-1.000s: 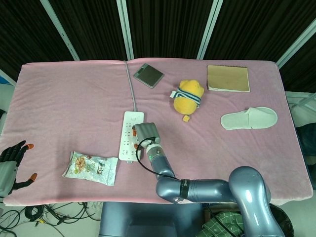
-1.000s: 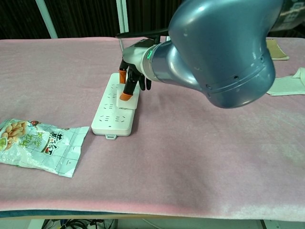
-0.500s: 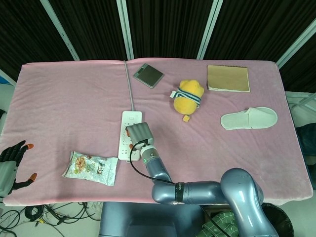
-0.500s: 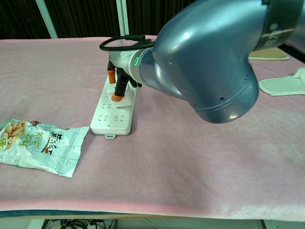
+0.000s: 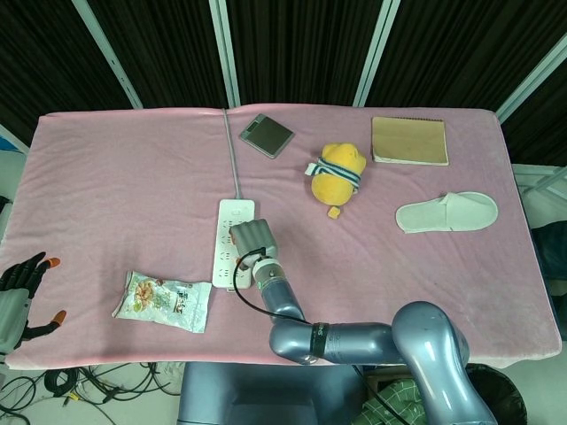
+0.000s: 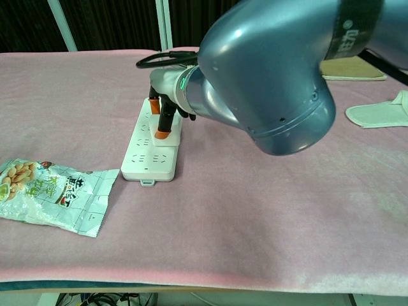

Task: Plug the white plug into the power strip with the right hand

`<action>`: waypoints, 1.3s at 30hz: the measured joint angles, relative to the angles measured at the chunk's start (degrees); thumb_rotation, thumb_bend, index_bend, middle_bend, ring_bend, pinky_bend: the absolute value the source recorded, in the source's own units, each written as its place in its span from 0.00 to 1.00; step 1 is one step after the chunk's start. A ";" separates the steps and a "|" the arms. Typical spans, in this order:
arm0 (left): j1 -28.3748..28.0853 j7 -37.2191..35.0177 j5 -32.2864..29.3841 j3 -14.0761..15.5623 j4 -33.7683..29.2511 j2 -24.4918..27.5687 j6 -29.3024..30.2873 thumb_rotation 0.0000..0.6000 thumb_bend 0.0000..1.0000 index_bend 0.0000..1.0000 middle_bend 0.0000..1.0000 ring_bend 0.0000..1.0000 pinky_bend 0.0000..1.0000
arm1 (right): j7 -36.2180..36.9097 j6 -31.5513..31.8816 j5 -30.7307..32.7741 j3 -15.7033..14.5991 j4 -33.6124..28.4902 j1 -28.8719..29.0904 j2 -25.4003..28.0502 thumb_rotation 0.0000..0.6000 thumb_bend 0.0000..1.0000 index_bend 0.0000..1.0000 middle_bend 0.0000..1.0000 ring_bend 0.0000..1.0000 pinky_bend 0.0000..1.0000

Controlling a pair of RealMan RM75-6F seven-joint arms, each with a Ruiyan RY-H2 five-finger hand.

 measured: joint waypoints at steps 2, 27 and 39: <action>0.00 -0.02 -0.01 0.00 -0.01 0.01 -0.02 1.00 0.28 0.11 0.01 0.00 0.00 | 0.26 -0.57 -0.02 -0.11 0.17 -0.29 0.01 1.00 0.48 1.00 0.85 0.82 0.60; -0.01 -0.14 -0.04 0.01 -0.02 0.07 -0.07 1.00 0.28 0.11 0.01 0.00 0.00 | 2.22 -1.78 -4.88 -1.15 4.84 -1.03 -3.45 1.00 0.56 1.00 0.92 0.87 0.65; 0.04 0.19 -0.10 -0.01 -0.06 -0.05 0.06 1.00 0.28 0.11 0.01 0.00 0.00 | 2.18 -5.90 -1.82 -1.37 5.06 -2.16 -2.01 1.00 0.61 1.00 0.93 0.88 0.66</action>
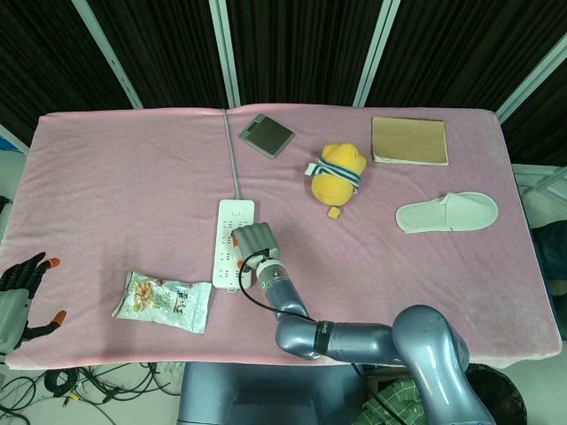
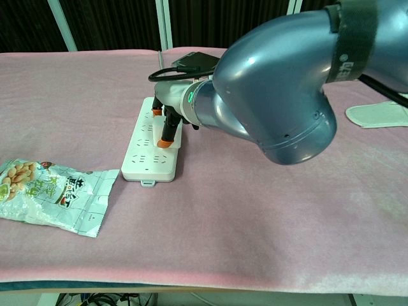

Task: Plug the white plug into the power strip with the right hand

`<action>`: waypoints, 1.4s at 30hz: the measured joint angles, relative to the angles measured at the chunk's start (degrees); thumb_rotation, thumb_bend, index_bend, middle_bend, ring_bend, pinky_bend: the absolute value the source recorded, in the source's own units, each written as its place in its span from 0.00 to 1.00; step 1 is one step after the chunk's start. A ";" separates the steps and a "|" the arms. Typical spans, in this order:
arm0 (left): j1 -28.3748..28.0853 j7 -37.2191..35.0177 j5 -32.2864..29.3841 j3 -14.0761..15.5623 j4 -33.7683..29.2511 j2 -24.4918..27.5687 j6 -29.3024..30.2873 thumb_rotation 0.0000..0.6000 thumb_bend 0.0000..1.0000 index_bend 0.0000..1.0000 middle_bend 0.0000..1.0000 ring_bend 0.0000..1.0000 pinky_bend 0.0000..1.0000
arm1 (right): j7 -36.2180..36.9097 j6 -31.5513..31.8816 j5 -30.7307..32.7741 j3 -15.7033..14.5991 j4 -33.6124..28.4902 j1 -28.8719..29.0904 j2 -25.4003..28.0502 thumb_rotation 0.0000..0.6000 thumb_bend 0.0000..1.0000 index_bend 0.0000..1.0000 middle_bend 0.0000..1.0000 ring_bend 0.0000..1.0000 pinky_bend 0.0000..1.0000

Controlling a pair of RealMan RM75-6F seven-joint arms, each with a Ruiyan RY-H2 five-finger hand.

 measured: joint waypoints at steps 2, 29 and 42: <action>0.00 -0.01 -0.05 -0.03 0.01 -0.01 0.00 1.00 0.28 0.11 0.01 0.00 0.00 | -0.02 -0.93 0.36 -0.08 0.79 0.23 -0.15 1.00 0.61 1.00 0.93 0.89 0.66; -0.14 -0.34 0.08 0.03 0.06 0.19 -0.32 1.00 0.28 0.11 0.01 0.00 0.00 | -5.13 -5.21 7.43 -1.78 5.73 4.83 -1.51 1.00 0.53 0.80 0.58 0.63 0.50; -0.04 0.20 0.01 0.03 0.04 0.01 -0.05 1.00 0.28 0.11 0.01 0.00 0.00 | 1.05 -5.14 5.89 -0.74 0.93 1.87 2.20 1.00 0.38 0.42 0.28 0.41 0.38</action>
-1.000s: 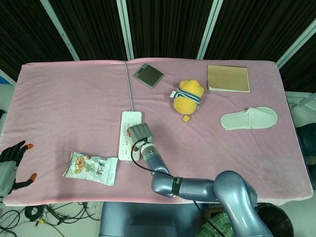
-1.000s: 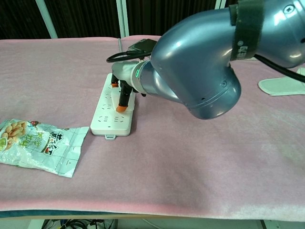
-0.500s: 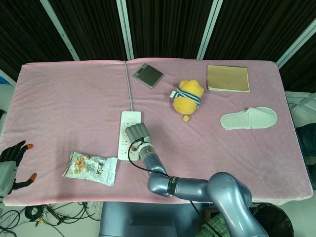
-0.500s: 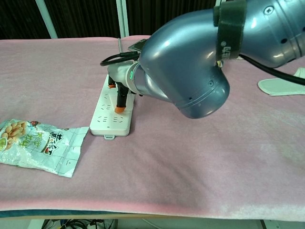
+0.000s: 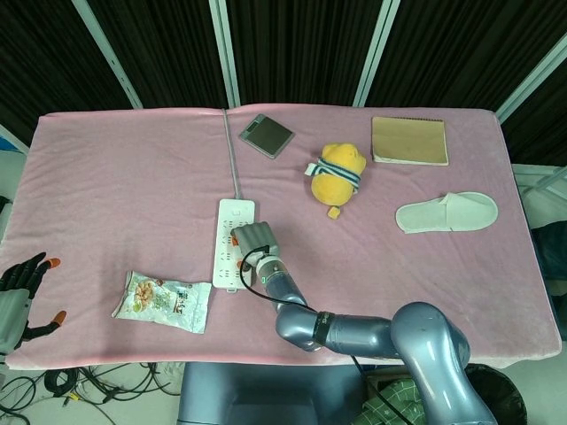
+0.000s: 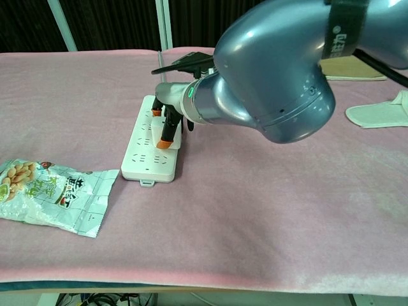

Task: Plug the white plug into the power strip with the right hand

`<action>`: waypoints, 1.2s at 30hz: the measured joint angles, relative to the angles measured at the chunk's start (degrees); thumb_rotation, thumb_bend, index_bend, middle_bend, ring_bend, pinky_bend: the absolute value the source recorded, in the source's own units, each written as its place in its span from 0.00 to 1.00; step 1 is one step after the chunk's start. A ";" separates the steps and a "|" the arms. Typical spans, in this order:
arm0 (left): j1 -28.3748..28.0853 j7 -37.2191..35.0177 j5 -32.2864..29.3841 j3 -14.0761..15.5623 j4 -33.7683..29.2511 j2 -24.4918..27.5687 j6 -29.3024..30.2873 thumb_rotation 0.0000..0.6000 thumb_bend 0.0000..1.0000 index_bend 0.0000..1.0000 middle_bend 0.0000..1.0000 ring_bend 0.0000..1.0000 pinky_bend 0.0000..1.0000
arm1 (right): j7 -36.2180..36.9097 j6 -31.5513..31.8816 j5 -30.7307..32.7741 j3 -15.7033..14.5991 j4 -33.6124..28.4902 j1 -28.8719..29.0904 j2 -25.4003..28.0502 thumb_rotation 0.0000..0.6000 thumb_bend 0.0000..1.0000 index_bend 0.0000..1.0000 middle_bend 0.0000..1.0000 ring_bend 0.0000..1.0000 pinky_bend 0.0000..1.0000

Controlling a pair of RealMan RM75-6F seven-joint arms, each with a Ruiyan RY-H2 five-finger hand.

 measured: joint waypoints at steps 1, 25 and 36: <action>-0.01 0.06 -0.03 -0.01 0.00 -0.01 -0.01 1.00 0.28 0.11 0.01 0.00 0.00 | 0.85 0.03 -0.45 0.18 -0.37 -0.37 0.26 1.00 0.38 0.41 0.27 0.40 0.38; 0.02 1.15 -0.36 -0.10 -0.04 -0.24 0.16 1.00 0.28 0.11 0.01 0.00 0.00 | 15.67 8.45 -15.82 2.33 -21.48 -11.23 18.18 1.00 0.19 0.29 0.16 0.28 0.28; 0.28 3.98 -0.61 -0.25 -0.53 -1.03 1.26 1.00 0.28 0.11 0.01 0.00 0.00 | 25.91 15.47 -35.70 -3.85 -35.34 -28.98 35.88 1.00 0.14 0.27 0.15 0.26 0.23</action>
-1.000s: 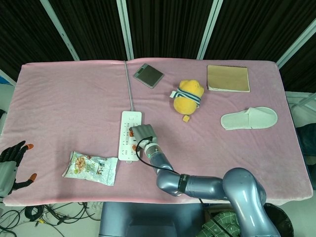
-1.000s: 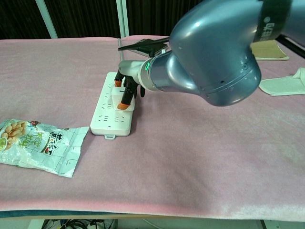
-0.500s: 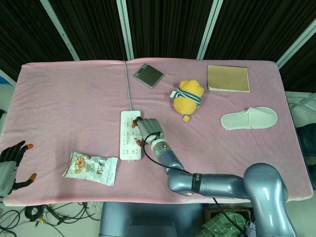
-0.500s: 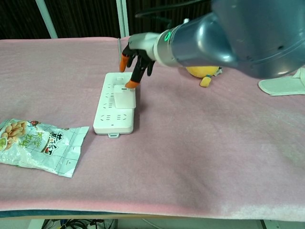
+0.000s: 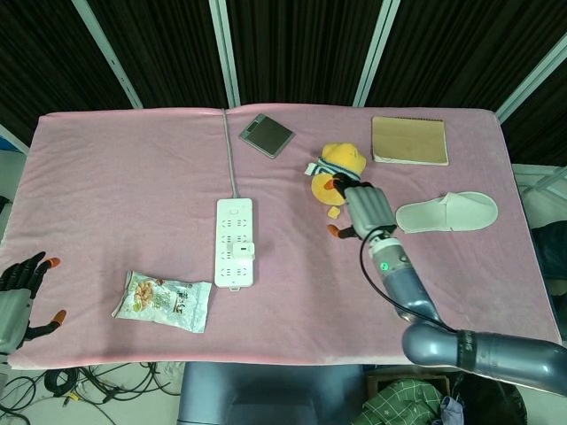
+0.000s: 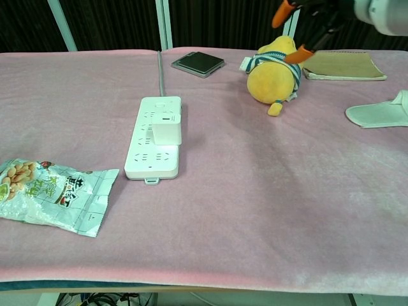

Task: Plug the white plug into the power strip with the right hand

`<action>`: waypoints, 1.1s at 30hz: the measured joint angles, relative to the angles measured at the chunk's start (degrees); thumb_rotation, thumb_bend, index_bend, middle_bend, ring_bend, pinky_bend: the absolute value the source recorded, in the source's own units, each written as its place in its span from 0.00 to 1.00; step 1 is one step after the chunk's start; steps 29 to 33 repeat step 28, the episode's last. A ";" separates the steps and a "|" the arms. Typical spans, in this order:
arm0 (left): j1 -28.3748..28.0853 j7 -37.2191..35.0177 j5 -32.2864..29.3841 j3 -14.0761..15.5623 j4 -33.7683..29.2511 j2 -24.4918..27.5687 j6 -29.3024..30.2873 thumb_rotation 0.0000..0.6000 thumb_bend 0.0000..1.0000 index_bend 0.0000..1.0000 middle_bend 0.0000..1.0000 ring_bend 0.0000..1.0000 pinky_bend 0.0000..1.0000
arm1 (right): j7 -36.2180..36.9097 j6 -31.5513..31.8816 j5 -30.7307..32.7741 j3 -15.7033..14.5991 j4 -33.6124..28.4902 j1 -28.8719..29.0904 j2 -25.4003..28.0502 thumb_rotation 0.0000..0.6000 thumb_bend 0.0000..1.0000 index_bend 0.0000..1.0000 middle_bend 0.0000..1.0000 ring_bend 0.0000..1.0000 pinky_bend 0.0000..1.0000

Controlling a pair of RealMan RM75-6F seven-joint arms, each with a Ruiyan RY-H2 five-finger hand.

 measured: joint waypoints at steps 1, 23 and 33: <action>0.07 0.35 0.00 -0.02 -0.05 -0.12 0.24 1.00 0.28 0.11 0.01 0.00 0.00 | 0.92 0.80 -2.33 -0.94 -0.54 -1.56 0.75 1.00 0.14 0.27 0.15 0.26 0.23; 1.02 0.79 3.80 -0.01 1.26 -1.64 4.24 1.00 0.27 0.11 0.01 0.00 0.00 | 16.85 32.30 -47.03 -22.16 17.38 -37.13 -4.29 1.00 0.11 0.20 0.10 0.24 0.21; 1.43 1.38 4.70 0.12 1.68 -2.15 5.34 1.00 0.27 0.11 0.01 0.00 0.00 | 19.17 31.40 -47.15 -22.12 24.35 -40.08 -7.98 1.00 0.11 0.20 0.10 0.23 0.21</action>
